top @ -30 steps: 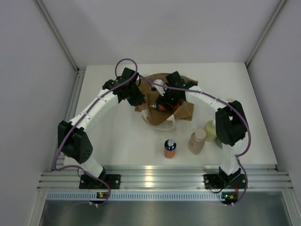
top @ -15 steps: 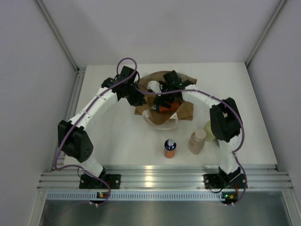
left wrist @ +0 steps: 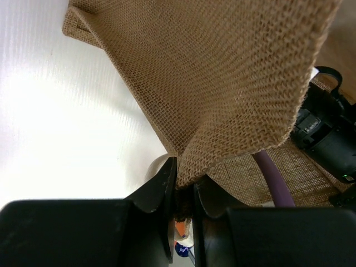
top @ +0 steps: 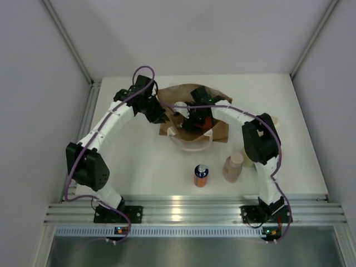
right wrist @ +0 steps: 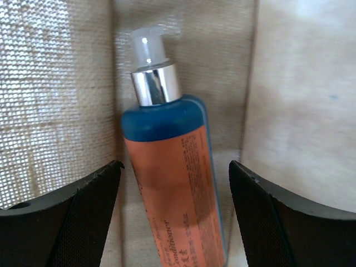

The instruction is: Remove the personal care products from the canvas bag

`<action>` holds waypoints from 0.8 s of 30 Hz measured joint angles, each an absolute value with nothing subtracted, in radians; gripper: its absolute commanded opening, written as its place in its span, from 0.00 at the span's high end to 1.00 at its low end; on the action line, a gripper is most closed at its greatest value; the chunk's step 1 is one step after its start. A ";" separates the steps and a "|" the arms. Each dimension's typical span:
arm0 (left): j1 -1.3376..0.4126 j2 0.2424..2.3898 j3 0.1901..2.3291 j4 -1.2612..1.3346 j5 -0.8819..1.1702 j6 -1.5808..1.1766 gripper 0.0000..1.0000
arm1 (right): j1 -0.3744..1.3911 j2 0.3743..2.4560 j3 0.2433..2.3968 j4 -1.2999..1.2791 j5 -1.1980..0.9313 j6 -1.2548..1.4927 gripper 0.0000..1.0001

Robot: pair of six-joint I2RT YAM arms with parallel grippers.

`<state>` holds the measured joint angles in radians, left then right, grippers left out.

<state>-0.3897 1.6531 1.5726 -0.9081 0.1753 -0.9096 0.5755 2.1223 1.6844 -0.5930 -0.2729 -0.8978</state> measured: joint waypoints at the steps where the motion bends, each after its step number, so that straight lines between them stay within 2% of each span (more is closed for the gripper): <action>1: -0.386 1.654 1.575 -0.910 0.177 -0.908 1.00 | 0.576 2.127 1.684 -0.599 -0.277 -0.899 0.26; 3: -0.381 1.654 1.576 -0.914 0.179 -0.904 1.00 | 0.580 2.141 1.685 -0.600 -0.268 -0.906 0.32; 4: -0.379 1.654 1.576 -0.917 0.179 -0.903 1.00 | 0.582 2.152 1.688 -0.602 -0.259 -0.907 0.41; 6: -0.376 1.654 1.577 -0.921 0.179 -0.903 1.00 | 0.587 2.184 1.708 -0.607 -0.239 -0.909 0.50; 8: -0.373 1.654 1.578 -0.922 0.179 -0.904 1.00 | 0.589 2.201 1.734 -0.608 -0.229 -0.904 0.53; 10: -0.370 1.654 1.579 -0.922 0.179 -0.904 1.00 | 0.591 2.209 1.748 -0.611 -0.223 -0.900 0.63; 11: -0.369 1.654 1.579 -0.923 0.179 -0.905 1.00 | 0.593 2.211 1.750 -0.610 -0.219 -0.899 0.69; 12: -0.369 1.654 1.579 -0.923 0.179 -0.906 1.00 | 0.593 2.212 1.752 -0.611 -0.217 -0.897 0.86; 13: -0.369 1.654 1.579 -0.924 0.178 -0.907 1.00 | 0.593 2.214 1.757 -0.613 -0.215 -0.894 0.97; 14: -0.369 1.654 1.579 -0.925 0.178 -0.907 1.00 | 0.593 2.214 1.757 -0.612 -0.215 -0.891 1.00; 24: -0.369 1.654 1.576 -0.923 0.169 -0.920 1.00 | 0.591 2.207 1.783 -0.591 -0.239 -0.756 1.00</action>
<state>-0.3691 1.6543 1.5764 -0.9234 0.1688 -0.9203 0.5907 2.2074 1.7828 -0.5911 -0.2386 -0.7563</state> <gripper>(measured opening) 0.171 0.555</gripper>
